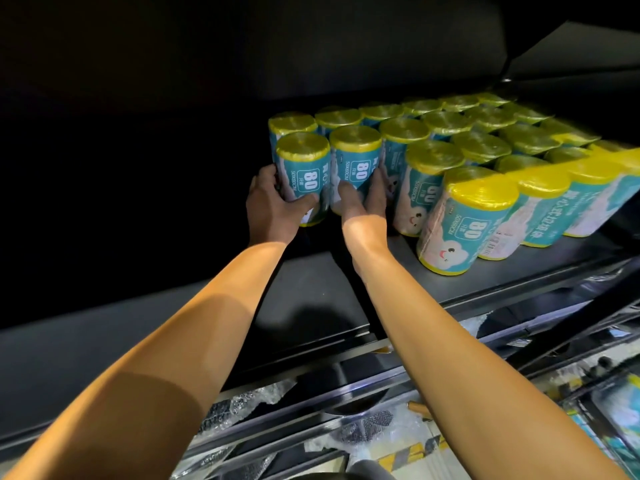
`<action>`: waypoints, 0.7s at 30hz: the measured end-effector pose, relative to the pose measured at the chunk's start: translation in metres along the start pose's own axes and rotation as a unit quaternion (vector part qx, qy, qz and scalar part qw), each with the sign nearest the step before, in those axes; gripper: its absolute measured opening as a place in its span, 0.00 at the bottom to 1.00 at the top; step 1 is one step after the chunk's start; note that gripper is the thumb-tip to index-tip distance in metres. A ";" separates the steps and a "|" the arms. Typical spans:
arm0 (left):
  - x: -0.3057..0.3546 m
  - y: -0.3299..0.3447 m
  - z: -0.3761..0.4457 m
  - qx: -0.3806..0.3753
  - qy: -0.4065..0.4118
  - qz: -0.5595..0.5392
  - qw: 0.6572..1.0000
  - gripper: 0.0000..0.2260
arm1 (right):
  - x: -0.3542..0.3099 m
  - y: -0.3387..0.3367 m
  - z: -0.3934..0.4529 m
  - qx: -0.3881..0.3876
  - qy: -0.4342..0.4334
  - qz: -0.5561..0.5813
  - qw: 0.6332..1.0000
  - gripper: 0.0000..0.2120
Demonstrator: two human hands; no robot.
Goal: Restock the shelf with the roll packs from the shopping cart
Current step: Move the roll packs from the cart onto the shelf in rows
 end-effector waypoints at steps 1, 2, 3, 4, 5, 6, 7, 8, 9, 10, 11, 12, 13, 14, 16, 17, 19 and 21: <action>-0.001 0.001 0.001 0.002 0.003 0.002 1.000 0.32 | -0.001 0.000 0.004 0.003 0.005 -0.004 1.000 0.35; -0.001 0.003 0.002 0.001 0.002 0.004 1.000 0.32 | 0.003 0.000 0.010 0.005 0.009 -0.005 1.000 0.33; -0.002 0.004 0.002 0.001 0.002 0.007 1.000 0.33 | 0.006 0.000 0.014 0.007 0.011 -0.014 1.000 0.31; -0.003 0.005 0.003 0.000 0.001 0.005 1.000 0.34 | 0.008 0.000 0.018 0.006 0.011 -0.016 1.000 0.30; -0.003 0.006 0.003 0.000 -0.001 0.000 1.000 0.34 | 0.008 -0.001 0.019 0.003 0.014 -0.022 1.000 0.30; -0.003 0.006 0.003 0.001 -0.003 -0.005 1.000 0.35 | 0.009 -0.002 0.020 0.000 0.017 -0.024 1.000 0.30; -0.002 0.006 0.003 -0.001 -0.003 -0.008 1.000 0.35 | 0.008 -0.003 0.020 -0.006 0.021 -0.028 0.999 0.30; -0.002 0.005 0.002 -0.006 -0.005 -0.009 1.000 0.34 | 0.007 -0.005 0.020 -0.008 0.023 -0.032 0.999 0.30; -0.001 0.004 0.001 -0.010 -0.006 -0.011 1.000 0.35 | 0.005 -0.007 0.017 -0.009 0.021 -0.042 0.999 0.31; -0.001 0.002 0.000 -0.013 -0.008 -0.016 1.000 0.36 | 0.003 -0.009 0.015 -0.015 0.019 -0.042 0.999 0.32; 0.000 0.000 -0.002 -0.015 -0.011 -0.020 1.000 0.38 | 0.001 -0.012 0.010 -0.017 0.017 -0.045 0.999 0.34; 0.001 -0.004 -0.004 -0.019 -0.014 -0.019 1.000 0.39 | -0.001 -0.014 0.005 -0.016 0.013 -0.047 0.999 0.35; 0.000 -0.008 -0.009 -0.022 -0.015 -0.011 1.000 0.40 | -0.004 -0.017 -0.003 -0.015 0.008 -0.057 0.998 0.33; 0.000 -0.013 -0.014 -0.026 -0.015 0.001 1.000 0.39 | -0.007 -0.020 -0.010 -0.017 0.003 -0.068 0.998 0.31; -0.001 -0.025 -0.030 -0.035 -0.013 0.014 0.999 0.37 | -0.011 -0.029 -0.029 -0.016 -0.010 -0.105 0.994 0.25; 0.000 -0.032 -0.041 -0.042 -0.009 0.013 0.999 0.35 | -0.011 -0.034 -0.040 -0.013 -0.014 -0.129 0.991 0.21; 0.006 -0.045 -0.068 -0.072 0.013 0.021 0.997 0.33 | -0.010 -0.045 -0.063 -0.019 -0.022 -0.180 0.983 0.17; 0.014 -0.056 -0.098 -0.119 0.041 0.037 0.991 0.30 | -0.007 -0.059 -0.088 -0.023 -0.036 -0.216 0.976 0.22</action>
Point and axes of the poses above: each hand's wrist, its own z-axis towards the middle knuckle, its own y-axis out of the palm, x = y × z, the point moved 2 cm from there along z, towards the middle knuckle, and after that the axes turned 7 degrees about y, right-handed, at the moved point
